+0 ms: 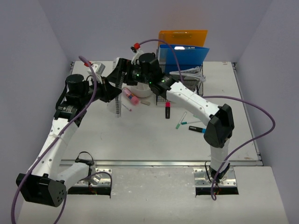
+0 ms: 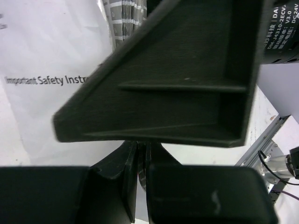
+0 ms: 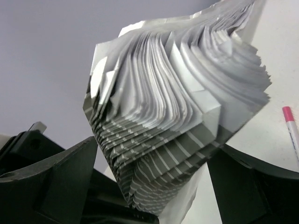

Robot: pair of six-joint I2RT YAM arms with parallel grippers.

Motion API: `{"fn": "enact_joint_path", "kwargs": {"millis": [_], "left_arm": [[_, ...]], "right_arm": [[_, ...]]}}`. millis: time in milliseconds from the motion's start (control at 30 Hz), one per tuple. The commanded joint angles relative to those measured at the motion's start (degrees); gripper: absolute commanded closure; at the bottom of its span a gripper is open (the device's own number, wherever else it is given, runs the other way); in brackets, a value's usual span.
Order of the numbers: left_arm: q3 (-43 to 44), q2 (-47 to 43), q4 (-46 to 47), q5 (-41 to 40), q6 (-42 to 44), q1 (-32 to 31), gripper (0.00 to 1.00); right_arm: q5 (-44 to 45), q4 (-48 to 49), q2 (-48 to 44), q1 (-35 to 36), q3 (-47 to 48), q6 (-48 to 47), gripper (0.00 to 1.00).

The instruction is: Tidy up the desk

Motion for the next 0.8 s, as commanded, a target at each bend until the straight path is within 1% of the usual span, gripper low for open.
{"fn": "enact_joint_path", "kwargs": {"millis": [0, 33, 133, 167, 200, 233, 300, 333, 400, 467, 533, 633, 700, 767], "left_arm": [[1.2, -0.2, 5.2, -1.1, -0.2, -6.4, 1.00], [1.1, -0.2, 5.5, -1.8, -0.2, -6.8, 1.00], [0.9, -0.4, 6.1, -1.8, 0.0, -7.1, 1.00], [0.8, -0.5, 6.1, -1.6, 0.2, -7.1, 0.97], [0.4, -0.8, 6.0, -1.5, 0.2, -7.1, 0.92], [0.1, -1.1, 6.0, -1.4, 0.3, -7.1, 0.87], [-0.4, -1.8, 5.4, -1.0, 0.6, -7.1, 0.76], [-0.5, -2.0, 4.9, -0.8, 0.9, -7.1, 0.73], [-0.3, -2.2, 3.2, -0.5, 1.4, -7.1, 0.64], [-0.3, -2.8, 2.1, 0.4, 2.1, -7.0, 0.58], [-0.2, -3.7, 1.3, 0.7, 2.4, -7.0, 0.49], [0.7, -5.5, 0.8, 1.2, 2.1, -7.0, 0.36], [1.1, -5.7, 0.9, 2.0, 1.1, -7.0, 0.33], [1.8, -5.0, 1.8, 3.8, 0.0, -7.0, 0.31]], "right_arm": [[3.0, 0.9, 1.0, 2.1, 2.9, -1.0, 0.11], [3.3, 0.4, 0.9, 2.1, 2.6, -1.5, 0.18], [5.4, -1.0, -0.1, 2.0, 1.6, -3.6, 0.46], [5.8, -1.4, -0.4, 1.7, 1.2, -3.9, 0.53], [6.0, -1.8, -1.1, 1.1, 0.5, -4.3, 0.62], [6.0, -2.0, -1.6, 0.6, -0.1, -4.6, 0.69], [5.4, -2.0, -3.4, -1.2, -2.4, -5.1, 0.82], [4.8, -1.9, -4.3, -2.5, -3.8, -5.1, 0.88], [2.3, -1.2, -6.9, -4.6, -6.1, -5.3, 0.98], [-0.3, -0.2, -9.2, -7.8, -9.7, -5.6, 1.00], [-5.2, 2.2, -12.9, -11.5, -13.7, -6.6, 1.00], [-13.3, 6.8, -18.5, -16.3, -19.2, -11.2, 1.00], [-19.6, 8.1, -22.9, -19.1, -22.9, -14.2, 1.00], [-28.5, 10.7, -27.7, -21.1, -26.6, -19.8, 1.00]]}}
